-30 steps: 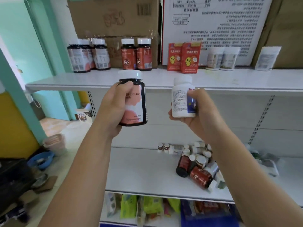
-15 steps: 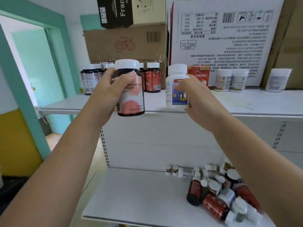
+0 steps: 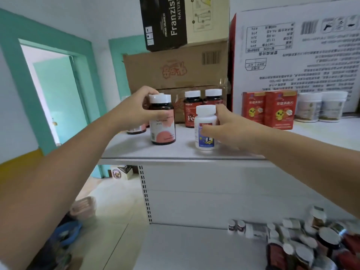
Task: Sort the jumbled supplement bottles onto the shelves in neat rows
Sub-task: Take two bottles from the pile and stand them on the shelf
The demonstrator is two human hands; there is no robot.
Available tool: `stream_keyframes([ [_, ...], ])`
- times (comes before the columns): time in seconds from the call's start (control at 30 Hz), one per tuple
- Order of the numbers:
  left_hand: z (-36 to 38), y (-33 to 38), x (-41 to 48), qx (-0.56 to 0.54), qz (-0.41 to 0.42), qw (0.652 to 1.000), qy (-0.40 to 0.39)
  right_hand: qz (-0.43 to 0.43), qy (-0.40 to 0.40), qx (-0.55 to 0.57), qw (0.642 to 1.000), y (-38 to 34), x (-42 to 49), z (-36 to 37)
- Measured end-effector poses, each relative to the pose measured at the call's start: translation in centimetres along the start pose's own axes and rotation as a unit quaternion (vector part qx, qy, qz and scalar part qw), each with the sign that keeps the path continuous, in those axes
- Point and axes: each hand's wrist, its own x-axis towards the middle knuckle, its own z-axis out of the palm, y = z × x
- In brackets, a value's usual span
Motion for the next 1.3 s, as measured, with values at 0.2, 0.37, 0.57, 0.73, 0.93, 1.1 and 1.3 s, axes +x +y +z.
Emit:
stream_keyframes([
  [0.2,-1.3,-2.1,3.8,0.181,0.088,0.98,-0.008,0.018,0.025,-0.018,0.999,-0.3,1.6,1.0],
  [0.37,-1.5,-4.4,6.2,0.277,0.1,0.956,0.02,0.003,0.033,-0.006,0.999,0.3,1.6,1.4],
  [0.57,-1.3,-5.5,6.6,0.292,0.102,0.951,0.03,-0.004,0.038,0.006,0.999,0.7,1.9,1.5],
  [0.73,-1.4,-5.2,5.8,0.363,0.137,0.921,0.039,0.002,0.043,0.004,0.999,0.5,1.7,1.4],
  [0.93,1.2,0.5,0.0,0.289,0.188,0.926,-0.153,0.037,0.065,-0.001,0.997,0.7,0.3,-0.3],
  [1.1,6.6,4.7,-0.7,0.262,0.208,0.897,-0.288,0.053,0.101,-0.003,0.993,1.8,-2.8,-2.8],
  [1.3,12.3,11.5,0.7,0.157,0.24,0.904,-0.317,0.051,0.144,0.065,0.986,5.5,-6.8,-7.9],
])
